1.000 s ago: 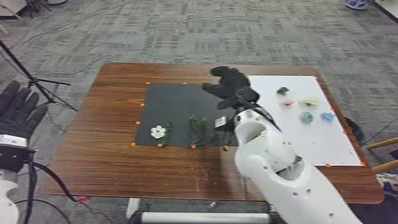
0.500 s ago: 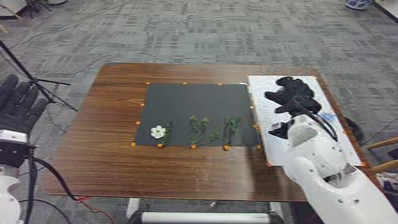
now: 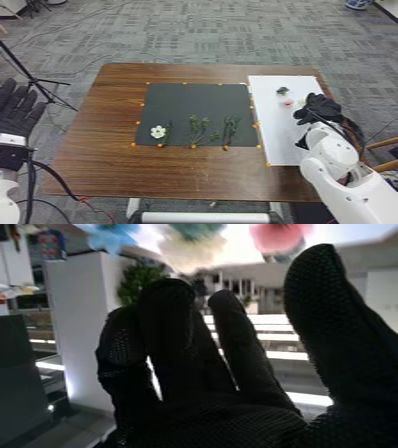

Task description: Arrange flowers

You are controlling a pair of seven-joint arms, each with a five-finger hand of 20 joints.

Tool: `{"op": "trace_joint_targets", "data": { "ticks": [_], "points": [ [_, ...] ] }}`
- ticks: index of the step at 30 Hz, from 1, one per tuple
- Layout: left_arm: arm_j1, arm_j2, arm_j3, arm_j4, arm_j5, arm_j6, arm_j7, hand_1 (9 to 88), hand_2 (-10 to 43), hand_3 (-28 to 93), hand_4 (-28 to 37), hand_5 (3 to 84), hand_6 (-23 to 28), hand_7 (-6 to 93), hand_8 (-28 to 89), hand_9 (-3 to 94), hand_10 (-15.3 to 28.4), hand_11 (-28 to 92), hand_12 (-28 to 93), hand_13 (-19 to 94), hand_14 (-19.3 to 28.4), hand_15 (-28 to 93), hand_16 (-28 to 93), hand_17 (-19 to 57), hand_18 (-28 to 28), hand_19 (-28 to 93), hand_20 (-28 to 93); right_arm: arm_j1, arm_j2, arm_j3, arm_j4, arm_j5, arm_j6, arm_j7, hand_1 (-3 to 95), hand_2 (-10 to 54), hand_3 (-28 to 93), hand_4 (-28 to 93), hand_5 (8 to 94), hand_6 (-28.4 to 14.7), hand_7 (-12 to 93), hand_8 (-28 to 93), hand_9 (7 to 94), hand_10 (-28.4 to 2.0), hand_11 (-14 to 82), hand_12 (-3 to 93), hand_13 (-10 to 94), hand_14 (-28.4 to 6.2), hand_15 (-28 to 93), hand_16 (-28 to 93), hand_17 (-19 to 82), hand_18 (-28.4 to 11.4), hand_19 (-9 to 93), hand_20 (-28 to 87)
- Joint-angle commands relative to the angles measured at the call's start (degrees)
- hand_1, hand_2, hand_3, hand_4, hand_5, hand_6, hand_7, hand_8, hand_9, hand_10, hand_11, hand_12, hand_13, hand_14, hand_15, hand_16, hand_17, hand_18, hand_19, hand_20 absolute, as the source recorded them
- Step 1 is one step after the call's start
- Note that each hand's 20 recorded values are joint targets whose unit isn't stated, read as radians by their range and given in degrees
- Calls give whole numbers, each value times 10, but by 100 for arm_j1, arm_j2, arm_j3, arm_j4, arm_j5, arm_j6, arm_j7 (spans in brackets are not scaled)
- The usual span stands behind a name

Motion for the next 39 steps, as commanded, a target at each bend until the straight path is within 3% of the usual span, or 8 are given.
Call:
{"op": "trace_joint_targets", "data": {
  "ticks": [1,8,14,18,21,30,39],
  "points": [
    [52,-81,-29,-50,23,46,28,224,224,572,-283,349,70,52,-64,298,117,80,104,191,101,142,-37,-39,77,153,89,116,4,62,298,157,-404,-24,429,-95,739,-276,536,-122,59,-97,505,-201,91,111,631,-159,745,215,336,-284,884,338],
    [76,-80,-66,-55,33,53,12,225,220,579,-283,349,70,53,-65,298,117,81,105,191,102,144,-36,-39,77,152,89,240,-66,-200,817,-5,-169,-103,474,-95,733,-282,582,-82,89,-99,569,-169,110,117,664,-132,733,218,351,-279,886,349],
    [57,-93,-54,-41,57,44,-44,217,219,593,-283,348,70,54,-65,298,116,80,105,191,101,143,-35,-39,77,152,89,317,-46,-474,1218,-325,514,-140,535,-95,744,-282,667,-28,149,-116,688,-135,147,139,714,-104,710,242,377,-267,893,365],
    [105,-109,-89,-59,66,32,-43,220,217,592,-283,348,71,53,-65,297,117,81,106,191,104,145,-32,-39,77,152,89,291,-12,-570,1256,-511,889,-160,627,-95,659,-282,736,-17,191,5,796,-105,80,281,742,-87,698,305,391,-259,895,387],
    [138,-145,-130,-75,75,22,-46,218,216,594,-283,348,71,52,-64,297,117,80,106,191,104,144,-32,-39,77,152,89,276,22,-649,1242,-649,1165,-195,660,-95,658,-282,766,-5,247,48,852,-91,99,368,751,-80,718,323,397,-253,899,391],
    [292,-267,-216,-134,63,8,13,230,215,580,-283,347,71,53,-64,296,119,79,107,191,106,144,-31,-39,77,150,89,349,198,-963,603,-1130,2441,-414,673,-95,681,-282,796,3,278,67,889,-86,119,420,770,-72,716,344,411,-247,900,396],
    [397,-325,-287,-150,39,36,16,226,217,580,-283,347,71,53,-64,295,119,80,107,191,105,145,-31,-39,77,150,90,1199,-51,-1709,53,-703,2786,-1227,668,-95,683,-283,796,2,280,69,889,-85,116,430,771,-71,713,349,409,-246,901,397]
  ]
}}
